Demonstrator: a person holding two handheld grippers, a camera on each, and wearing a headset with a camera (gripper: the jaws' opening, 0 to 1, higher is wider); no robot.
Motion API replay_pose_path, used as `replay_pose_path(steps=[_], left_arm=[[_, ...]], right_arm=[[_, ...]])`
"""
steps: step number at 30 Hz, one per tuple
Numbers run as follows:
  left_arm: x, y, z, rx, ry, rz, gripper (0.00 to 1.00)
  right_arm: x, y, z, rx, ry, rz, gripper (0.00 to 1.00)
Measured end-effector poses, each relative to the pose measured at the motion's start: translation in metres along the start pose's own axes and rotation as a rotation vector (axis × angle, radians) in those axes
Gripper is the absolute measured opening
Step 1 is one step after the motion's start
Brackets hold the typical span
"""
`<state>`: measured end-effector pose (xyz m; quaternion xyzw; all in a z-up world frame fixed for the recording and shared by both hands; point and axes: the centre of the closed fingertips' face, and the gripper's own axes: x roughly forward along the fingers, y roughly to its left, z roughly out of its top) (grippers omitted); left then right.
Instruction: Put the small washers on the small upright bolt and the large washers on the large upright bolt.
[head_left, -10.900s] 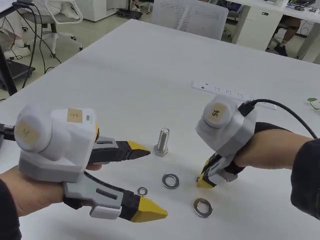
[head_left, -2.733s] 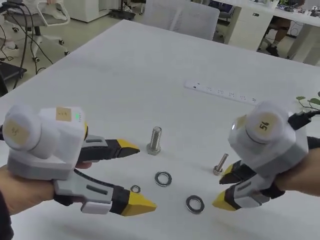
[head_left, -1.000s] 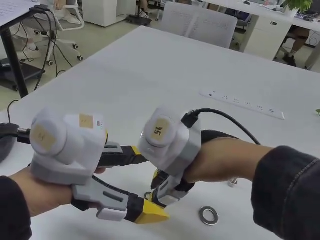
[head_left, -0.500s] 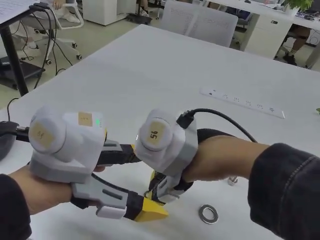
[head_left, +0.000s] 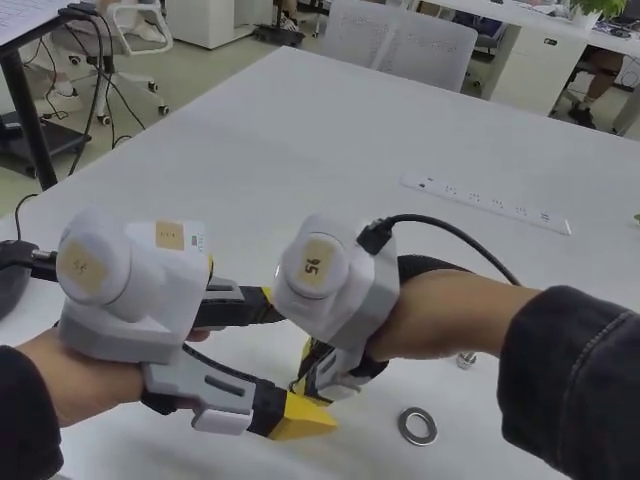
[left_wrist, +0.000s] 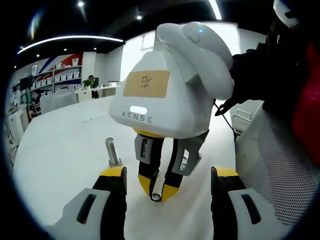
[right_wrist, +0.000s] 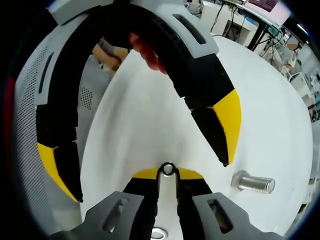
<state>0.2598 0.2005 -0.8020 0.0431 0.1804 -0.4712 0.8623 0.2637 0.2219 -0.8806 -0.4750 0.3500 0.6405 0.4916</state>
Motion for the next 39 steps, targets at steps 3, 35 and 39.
replay_pose_path(steps=[3, 35, 39], left_arm=[[0.0, 0.0, 0.0, 0.001, -0.001, -0.001, 0.68], [0.0, 0.001, -0.002, 0.005, 0.007, -0.008, 0.67], [0.001, 0.0, -0.003, 0.005, 0.01, -0.011, 0.67]], right_arm=[[0.0, 0.0, -0.001, 0.007, -0.001, 0.003, 0.14], [-0.036, -0.005, -0.037, 0.091, -0.002, -0.054, 0.14], [-0.043, -0.005, -0.046, 0.11, -0.002, -0.067, 0.14]])
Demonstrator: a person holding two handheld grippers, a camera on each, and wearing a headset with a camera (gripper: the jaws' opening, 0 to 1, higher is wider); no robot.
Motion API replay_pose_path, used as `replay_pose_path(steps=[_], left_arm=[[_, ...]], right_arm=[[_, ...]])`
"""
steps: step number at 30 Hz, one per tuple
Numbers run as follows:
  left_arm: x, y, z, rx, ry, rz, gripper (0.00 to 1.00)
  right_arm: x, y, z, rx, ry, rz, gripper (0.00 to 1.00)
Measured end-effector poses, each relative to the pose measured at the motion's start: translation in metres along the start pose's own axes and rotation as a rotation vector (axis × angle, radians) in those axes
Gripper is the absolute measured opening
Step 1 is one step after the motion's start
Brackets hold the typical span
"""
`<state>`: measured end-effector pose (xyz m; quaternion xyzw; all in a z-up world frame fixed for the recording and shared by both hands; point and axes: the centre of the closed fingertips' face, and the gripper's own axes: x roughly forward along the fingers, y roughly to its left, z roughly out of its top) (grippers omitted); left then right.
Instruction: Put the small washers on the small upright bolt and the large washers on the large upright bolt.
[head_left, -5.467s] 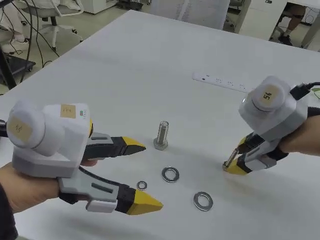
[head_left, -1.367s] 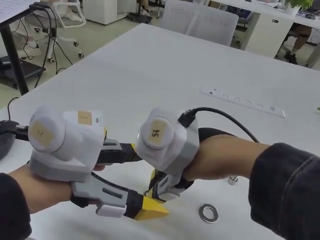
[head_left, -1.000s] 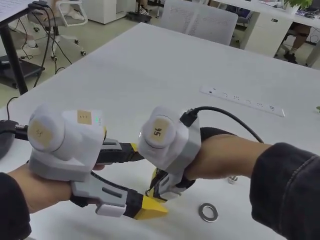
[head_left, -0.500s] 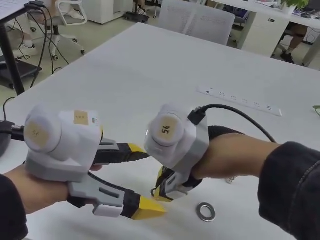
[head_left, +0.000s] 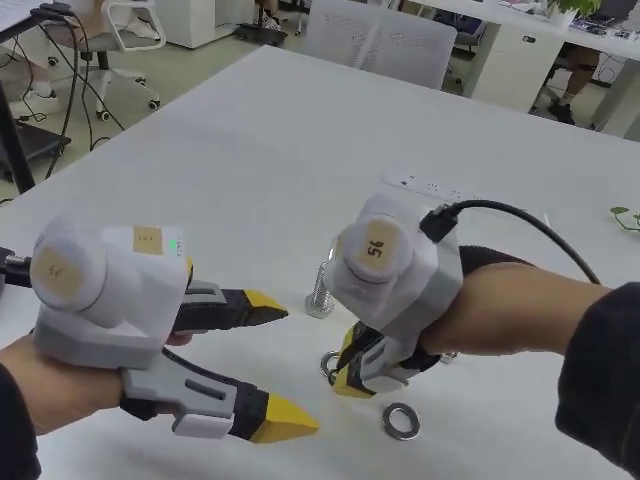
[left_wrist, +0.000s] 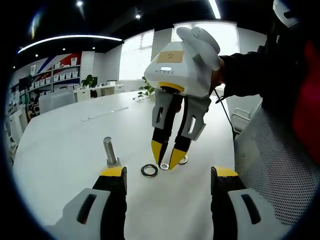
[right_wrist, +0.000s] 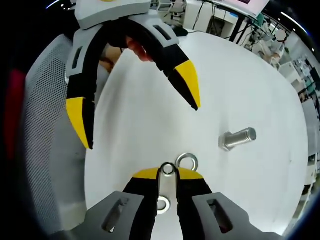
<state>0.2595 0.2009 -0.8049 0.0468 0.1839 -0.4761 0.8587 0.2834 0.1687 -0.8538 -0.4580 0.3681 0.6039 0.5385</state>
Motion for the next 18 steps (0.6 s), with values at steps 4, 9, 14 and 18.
replay_pose_path(steps=[4, 9, 14, 18], left_arm=[[0.001, -0.001, 0.0, 0.001, 0.002, -0.004, 0.67], [0.001, -0.002, 0.0, 0.001, 0.003, -0.006, 0.67], [0.002, -0.003, 0.0, 0.002, 0.006, -0.006, 0.67], [0.002, -0.003, 0.0, 0.002, 0.006, -0.007, 0.67]], right_arm=[[-0.008, -0.003, -0.009, 0.026, -0.005, -0.013, 0.14], [-0.016, -0.008, -0.021, 0.064, -0.009, -0.033, 0.14], [-0.022, -0.009, -0.033, 0.098, -0.008, -0.047, 0.14], [-0.027, -0.012, -0.045, 0.127, -0.008, -0.06, 0.14]])
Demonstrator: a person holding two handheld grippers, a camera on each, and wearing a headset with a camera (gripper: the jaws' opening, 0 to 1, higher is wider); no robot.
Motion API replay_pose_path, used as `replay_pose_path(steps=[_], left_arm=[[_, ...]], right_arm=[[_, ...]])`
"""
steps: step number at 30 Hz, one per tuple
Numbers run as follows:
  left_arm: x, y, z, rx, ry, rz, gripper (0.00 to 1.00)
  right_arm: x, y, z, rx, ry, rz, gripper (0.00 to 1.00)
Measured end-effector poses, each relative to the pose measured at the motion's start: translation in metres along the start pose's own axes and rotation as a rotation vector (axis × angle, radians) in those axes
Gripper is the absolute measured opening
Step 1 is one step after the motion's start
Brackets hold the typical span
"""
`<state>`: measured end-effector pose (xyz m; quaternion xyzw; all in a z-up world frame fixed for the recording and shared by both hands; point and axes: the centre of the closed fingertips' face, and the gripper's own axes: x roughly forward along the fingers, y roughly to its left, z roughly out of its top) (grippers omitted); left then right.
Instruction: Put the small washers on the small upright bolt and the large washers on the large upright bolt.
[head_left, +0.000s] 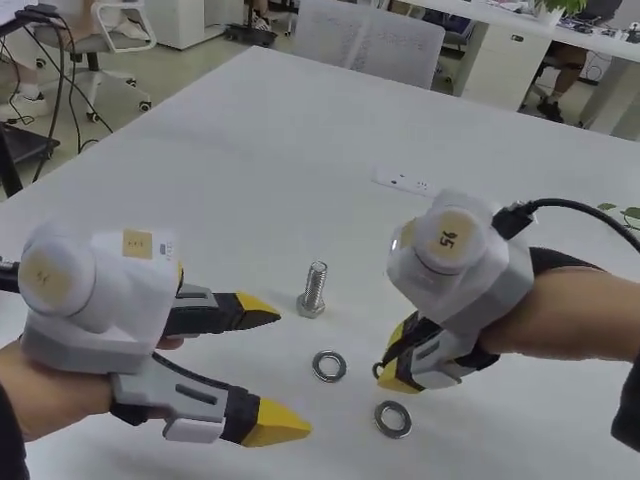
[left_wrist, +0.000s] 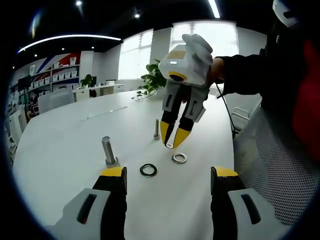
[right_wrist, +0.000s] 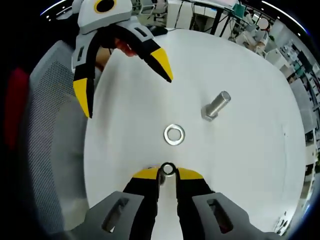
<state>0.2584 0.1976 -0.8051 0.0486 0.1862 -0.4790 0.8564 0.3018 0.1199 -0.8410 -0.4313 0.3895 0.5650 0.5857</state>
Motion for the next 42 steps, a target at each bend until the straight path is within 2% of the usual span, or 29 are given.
replay_pose_path(steps=[17, 29, 33, 42], left_arm=[[0.002, 0.0, -0.002, -0.002, 0.01, -0.001, 0.67], [0.003, -0.001, -0.002, -0.004, 0.016, -0.001, 0.67], [0.004, 0.0, -0.002, -0.004, 0.017, -0.002, 0.67], [0.004, 0.0, -0.002, -0.005, 0.017, 0.0, 0.67]], right_arm=[[-0.015, -0.017, -0.046, 0.118, 0.013, -0.05, 0.14], [-0.031, -0.036, -0.067, 0.176, 0.017, -0.095, 0.14], [-0.037, -0.041, -0.068, 0.185, 0.016, -0.115, 0.14], [-0.045, -0.05, -0.055, 0.177, -0.005, -0.142, 0.14]])
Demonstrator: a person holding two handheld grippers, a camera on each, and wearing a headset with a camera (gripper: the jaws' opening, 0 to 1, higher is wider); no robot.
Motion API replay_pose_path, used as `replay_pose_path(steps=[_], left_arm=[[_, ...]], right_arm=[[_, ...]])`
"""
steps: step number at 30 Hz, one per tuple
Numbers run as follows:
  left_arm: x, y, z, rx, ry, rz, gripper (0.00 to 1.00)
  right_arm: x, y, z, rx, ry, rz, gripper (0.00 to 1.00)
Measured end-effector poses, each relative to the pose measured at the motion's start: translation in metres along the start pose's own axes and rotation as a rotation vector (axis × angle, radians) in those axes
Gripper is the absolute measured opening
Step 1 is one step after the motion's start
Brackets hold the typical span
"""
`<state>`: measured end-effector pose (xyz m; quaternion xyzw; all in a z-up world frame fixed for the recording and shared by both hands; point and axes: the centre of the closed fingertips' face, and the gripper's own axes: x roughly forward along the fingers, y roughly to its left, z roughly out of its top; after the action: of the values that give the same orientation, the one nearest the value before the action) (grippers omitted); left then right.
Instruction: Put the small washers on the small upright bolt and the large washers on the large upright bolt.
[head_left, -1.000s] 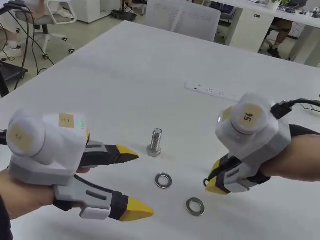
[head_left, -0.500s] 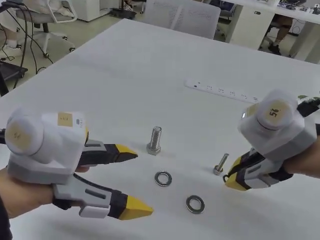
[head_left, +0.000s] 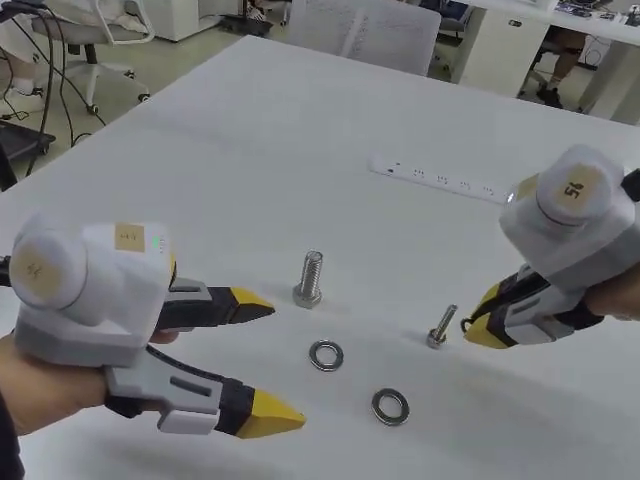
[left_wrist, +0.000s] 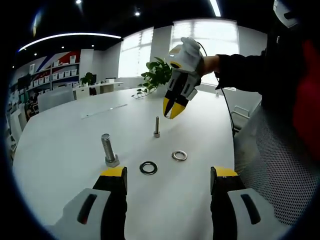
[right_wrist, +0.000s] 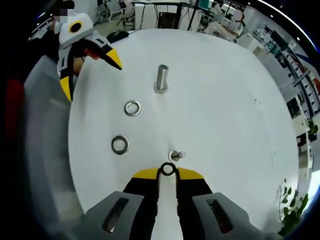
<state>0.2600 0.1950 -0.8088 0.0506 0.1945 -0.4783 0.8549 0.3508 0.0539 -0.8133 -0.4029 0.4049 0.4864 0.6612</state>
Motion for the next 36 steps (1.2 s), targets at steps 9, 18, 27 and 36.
replay_pose_path(steps=[9, 18, 27, 36], left_arm=[[-0.001, 0.001, -0.001, -0.002, 0.002, 0.002, 0.67], [-0.001, 0.001, -0.002, -0.004, 0.001, 0.004, 0.67], [-0.001, 0.001, -0.002, -0.005, 0.005, 0.002, 0.67], [-0.001, 0.001, -0.002, -0.006, 0.004, 0.003, 0.66]], right_arm=[[-0.001, -0.01, 0.016, -0.023, -0.017, -0.019, 0.14], [0.004, -0.014, 0.015, -0.031, -0.001, -0.012, 0.14], [0.008, -0.016, 0.014, -0.035, 0.007, -0.005, 0.14], [0.011, -0.016, 0.014, -0.033, 0.013, 0.003, 0.14]])
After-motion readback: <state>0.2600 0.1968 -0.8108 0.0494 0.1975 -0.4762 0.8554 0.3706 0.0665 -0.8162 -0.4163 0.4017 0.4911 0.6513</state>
